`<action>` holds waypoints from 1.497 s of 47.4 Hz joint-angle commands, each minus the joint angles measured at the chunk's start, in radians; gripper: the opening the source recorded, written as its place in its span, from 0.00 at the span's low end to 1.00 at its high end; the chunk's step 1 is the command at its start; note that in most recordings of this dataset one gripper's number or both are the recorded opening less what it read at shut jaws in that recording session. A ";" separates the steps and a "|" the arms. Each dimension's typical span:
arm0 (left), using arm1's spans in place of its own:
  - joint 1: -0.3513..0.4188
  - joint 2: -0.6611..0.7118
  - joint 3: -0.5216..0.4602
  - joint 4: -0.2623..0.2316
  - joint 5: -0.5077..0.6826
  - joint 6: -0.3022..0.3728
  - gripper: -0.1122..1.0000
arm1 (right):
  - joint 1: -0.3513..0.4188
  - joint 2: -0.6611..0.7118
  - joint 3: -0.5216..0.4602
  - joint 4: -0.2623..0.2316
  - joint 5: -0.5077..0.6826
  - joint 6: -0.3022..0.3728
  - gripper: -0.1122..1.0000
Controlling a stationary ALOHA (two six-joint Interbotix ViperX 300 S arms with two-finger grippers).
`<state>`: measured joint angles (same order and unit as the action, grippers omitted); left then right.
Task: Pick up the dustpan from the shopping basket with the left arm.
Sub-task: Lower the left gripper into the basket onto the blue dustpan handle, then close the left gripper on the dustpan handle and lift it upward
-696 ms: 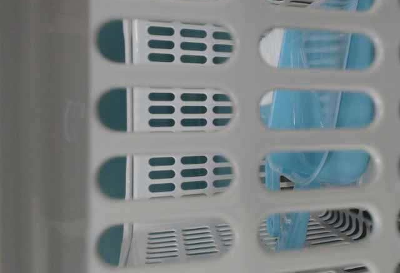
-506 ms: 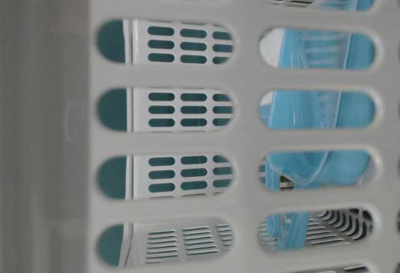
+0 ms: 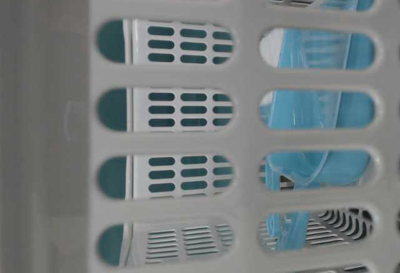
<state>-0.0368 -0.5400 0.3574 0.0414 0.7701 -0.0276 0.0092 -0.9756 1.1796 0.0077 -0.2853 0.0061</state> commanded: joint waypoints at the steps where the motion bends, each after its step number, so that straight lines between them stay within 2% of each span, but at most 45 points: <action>1: -0.006 0.121 -0.133 0.005 0.132 0.005 0.10 | 0.005 0.005 -0.011 0.003 -0.003 0.002 0.09; 8: -0.006 0.265 -0.247 0.005 0.245 0.031 0.10 | 0.008 0.003 -0.011 0.002 -0.003 0.002 0.09; 12: -0.009 0.324 -0.273 0.003 0.258 0.049 0.10 | 0.011 0.005 -0.009 0.003 -0.002 0.002 0.09; 18: -0.018 0.391 -0.279 0.003 0.258 0.066 0.10 | 0.014 0.005 -0.009 0.003 -0.002 0.002 0.09; 33: -0.021 0.495 -0.233 0.003 0.253 0.057 0.12 | 0.023 0.005 -0.003 0.003 -0.003 0.002 0.09; 35: -0.021 0.500 -0.224 0.003 0.250 0.052 0.18 | 0.025 0.005 -0.003 0.003 -0.003 0.002 0.09; 45: -0.040 0.546 -0.179 0.005 0.202 0.057 0.74 | 0.029 0.005 0.005 0.003 -0.003 0.002 0.09; 49: -0.048 0.575 -0.175 0.003 0.192 0.052 0.89 | 0.029 0.005 0.006 0.003 -0.003 0.002 0.09; 51: -0.051 0.592 -0.175 0.003 0.184 0.054 0.91 | 0.029 0.005 0.008 0.003 -0.002 0.002 0.09; 63: -0.048 0.640 -0.137 0.003 0.164 0.037 0.91 | 0.035 0.005 0.008 0.003 -0.003 0.002 0.09; 71: -0.043 0.638 -0.133 0.003 0.149 0.006 0.87 | 0.041 0.005 0.009 0.002 -0.003 0.002 0.09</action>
<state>-0.0813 0.1089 0.2301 0.0414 0.9281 -0.0123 0.0460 -0.9771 1.1950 0.0077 -0.2838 0.0061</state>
